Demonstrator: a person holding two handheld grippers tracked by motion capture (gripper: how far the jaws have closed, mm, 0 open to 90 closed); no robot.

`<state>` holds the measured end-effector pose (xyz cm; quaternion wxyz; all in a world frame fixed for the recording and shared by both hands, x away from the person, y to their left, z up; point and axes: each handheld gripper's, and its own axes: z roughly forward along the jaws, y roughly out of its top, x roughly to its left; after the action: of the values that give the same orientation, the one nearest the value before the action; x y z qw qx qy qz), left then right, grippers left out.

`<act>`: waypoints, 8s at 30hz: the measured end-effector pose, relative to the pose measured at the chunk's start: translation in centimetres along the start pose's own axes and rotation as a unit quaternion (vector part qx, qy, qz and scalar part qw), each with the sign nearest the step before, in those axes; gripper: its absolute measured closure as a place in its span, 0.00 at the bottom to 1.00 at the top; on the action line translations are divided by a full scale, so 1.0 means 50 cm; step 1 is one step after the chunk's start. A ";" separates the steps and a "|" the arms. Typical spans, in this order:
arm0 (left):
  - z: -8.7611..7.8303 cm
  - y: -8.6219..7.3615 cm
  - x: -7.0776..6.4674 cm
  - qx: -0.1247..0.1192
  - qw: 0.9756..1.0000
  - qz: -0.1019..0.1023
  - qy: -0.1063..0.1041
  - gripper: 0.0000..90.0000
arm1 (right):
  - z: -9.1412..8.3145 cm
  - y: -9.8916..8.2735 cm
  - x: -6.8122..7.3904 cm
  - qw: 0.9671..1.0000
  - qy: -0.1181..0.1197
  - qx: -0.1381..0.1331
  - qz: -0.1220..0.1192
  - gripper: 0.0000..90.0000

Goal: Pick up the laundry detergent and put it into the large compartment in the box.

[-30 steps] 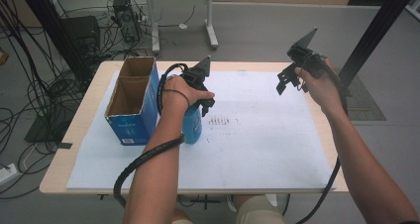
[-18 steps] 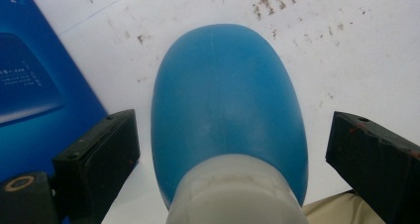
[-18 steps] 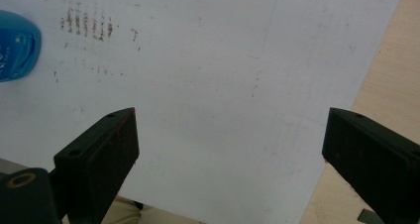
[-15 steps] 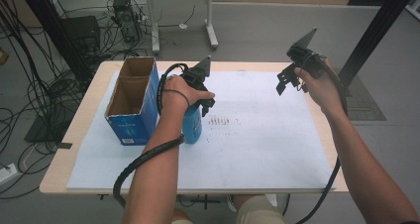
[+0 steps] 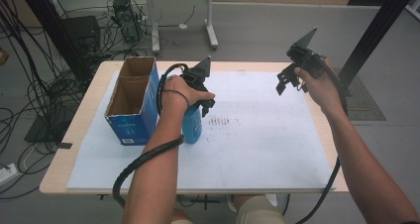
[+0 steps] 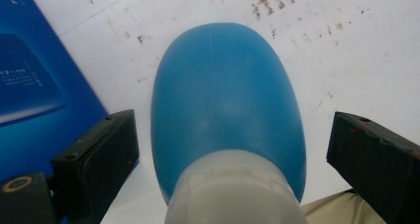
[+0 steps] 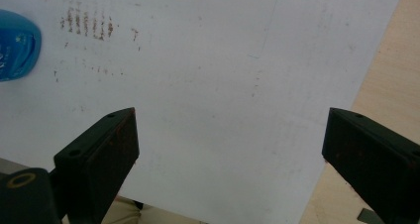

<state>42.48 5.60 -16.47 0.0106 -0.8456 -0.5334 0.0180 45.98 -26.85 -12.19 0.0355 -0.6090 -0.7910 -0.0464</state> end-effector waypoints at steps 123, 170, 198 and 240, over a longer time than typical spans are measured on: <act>0.007 -0.005 -0.001 -0.004 1.000 -0.001 0.014 0.41 | 0.012 0.006 0.001 1.000 0.004 0.008 -0.001 0.08; 0.007 -0.007 0.001 -0.007 1.000 -0.001 0.012 0.41 | 0.012 0.004 0.006 1.000 0.001 0.006 -0.003 0.08; 0.006 -0.014 0.012 -0.014 1.000 -0.012 0.006 0.41 | 0.017 0.010 0.012 1.000 0.002 0.011 -0.007 0.08; -0.515 -0.087 0.074 -0.083 0.993 -0.080 0.022 0.41 | -0.025 -0.013 0.029 1.000 0.005 -0.002 -0.013 0.08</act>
<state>41.24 10.86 9.34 -0.0463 -0.7982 -0.5989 -0.0455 44.96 -25.76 -10.78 0.0371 -0.5984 -0.7987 -0.0516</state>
